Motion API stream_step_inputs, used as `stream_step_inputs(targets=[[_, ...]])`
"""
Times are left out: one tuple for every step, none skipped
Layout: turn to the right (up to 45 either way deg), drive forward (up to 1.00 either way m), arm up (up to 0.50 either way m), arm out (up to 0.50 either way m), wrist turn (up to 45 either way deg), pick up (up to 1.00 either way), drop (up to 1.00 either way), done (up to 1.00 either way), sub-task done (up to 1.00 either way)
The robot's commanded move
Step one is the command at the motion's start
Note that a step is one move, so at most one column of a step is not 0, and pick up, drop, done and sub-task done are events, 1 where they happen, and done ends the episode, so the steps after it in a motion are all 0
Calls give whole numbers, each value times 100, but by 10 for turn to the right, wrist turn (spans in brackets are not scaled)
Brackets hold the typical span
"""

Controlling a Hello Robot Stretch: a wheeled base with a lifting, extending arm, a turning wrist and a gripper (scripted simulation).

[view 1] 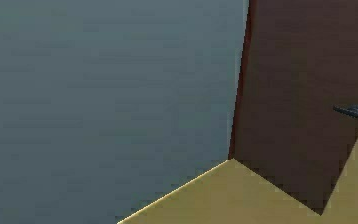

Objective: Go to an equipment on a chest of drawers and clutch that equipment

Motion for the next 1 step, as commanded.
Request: stream_step_inputs(targets=[[0,5,0,0,0,0,0,0,0]])
